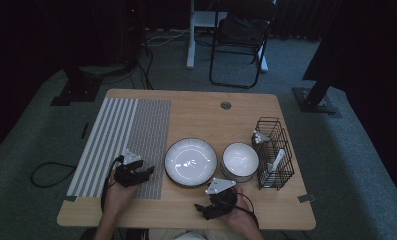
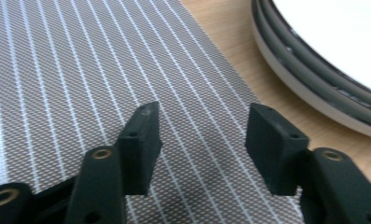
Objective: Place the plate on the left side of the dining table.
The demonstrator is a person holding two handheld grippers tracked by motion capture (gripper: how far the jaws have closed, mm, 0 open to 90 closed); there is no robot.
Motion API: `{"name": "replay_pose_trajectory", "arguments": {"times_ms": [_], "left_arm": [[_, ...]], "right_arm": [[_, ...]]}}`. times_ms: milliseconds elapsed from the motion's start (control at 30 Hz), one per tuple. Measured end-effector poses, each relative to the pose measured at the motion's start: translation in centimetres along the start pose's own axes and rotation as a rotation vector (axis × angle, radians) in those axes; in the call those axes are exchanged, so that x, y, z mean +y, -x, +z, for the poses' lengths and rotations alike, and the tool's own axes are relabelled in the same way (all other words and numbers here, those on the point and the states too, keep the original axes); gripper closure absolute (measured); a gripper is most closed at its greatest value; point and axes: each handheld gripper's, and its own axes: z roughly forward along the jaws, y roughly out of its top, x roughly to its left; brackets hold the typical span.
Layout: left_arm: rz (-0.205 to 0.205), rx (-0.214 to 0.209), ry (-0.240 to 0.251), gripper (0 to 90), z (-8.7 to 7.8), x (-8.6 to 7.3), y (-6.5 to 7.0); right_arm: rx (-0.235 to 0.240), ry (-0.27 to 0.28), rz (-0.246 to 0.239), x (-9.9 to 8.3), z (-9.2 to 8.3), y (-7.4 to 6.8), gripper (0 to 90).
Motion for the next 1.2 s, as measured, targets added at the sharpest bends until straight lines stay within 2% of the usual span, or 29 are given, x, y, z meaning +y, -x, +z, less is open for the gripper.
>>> {"name": "replay_pose_trajectory", "arguments": {"times_ms": [100, 167, 233, 267, 300, 367, 467, 567, 633, 733, 800, 833, 933, 1100, 1133, 1200], "left_arm": [[-0.012, -0.02, -0.013, 49.4, -0.1, 0.3, 0.0], [-0.021, -0.036, -0.02, 49.4, -0.1, 0.6, 0.0], [-0.006, -0.029, -0.032, 49.1, -0.1, 0.8, 0.1], [0.031, 0.008, -0.063, 48.3, 0.1, 1.1, 0.5], [0.054, 0.026, -0.067, 48.0, 0.1, 1.2, 0.7], [0.057, 0.028, -0.069, 46.8, 0.1, 1.5, 0.9], [0.05, 0.036, -0.06, 46.7, 0.0, 1.9, 0.9], [0.017, -0.004, -0.042, 53.4, -0.3, 2.5, 0.5], [0.006, -0.02, -0.028, 54.2, -0.4, 3.0, 0.3], [0.015, -0.018, -0.017, 55.3, -0.6, 3.5, 0.3], [0.052, -0.011, -0.012, 56.7, -0.6, 4.4, 0.5], [0.052, -0.011, -0.012, 57.4, -0.6, 4.4, 0.5], [0.082, -0.018, 0.007, 59.1, -0.4, 5.8, 1.0], [0.088, -0.024, 0.029, 61.2, -0.1, 7.4, 1.5], [0.101, -0.034, 0.031, 61.7, 0.3, 8.1, 1.9], [0.107, -0.037, 0.032, 62.4, 0.5, 8.4, 2.1]], "right_arm": [[-0.007, 0.0, 0.012, 0.0, -0.1, -0.1, 21.4], [-0.02, -0.002, 0.021, 0.0, -0.4, -0.1, 28.8], [-0.021, -0.002, 0.021, 0.0, -0.5, -0.2, 31.8], [-0.039, 0.006, 0.012, 0.0, -0.6, -0.4, 33.3], [-0.045, 0.011, 0.006, 0.1, -0.7, -0.5, 34.5], [-0.067, 0.026, 0.004, 0.2, -0.9, -0.8, 35.0], [-0.083, 0.045, 0.003, 0.3, -1.3, -1.0, 39.7], [-0.1, 0.054, -0.009, 0.4, -1.7, -1.2, 43.7], [-0.118, 0.061, -0.013, 0.5, -2.0, -1.4, 45.5], [-0.132, 0.07, -0.016, 0.7, -2.2, -1.5, 47.1], [-0.145, 0.074, -0.015, 0.8, -2.3, -1.5, 48.5], [-0.145, 0.074, -0.015, 0.8, -2.3, -1.5, 48.5], [-0.168, 0.09, -0.002, 1.0, -2.4, -1.5, 51.1], [-0.201, 0.118, 0.027, 1.3, -2.7, -1.4, 52.2], [-0.209, 0.121, 0.031, 1.4, -2.8, -1.3, 53.1], [-0.213, 0.124, 0.037, 1.4, -2.8, -1.2, 54.3]]}}
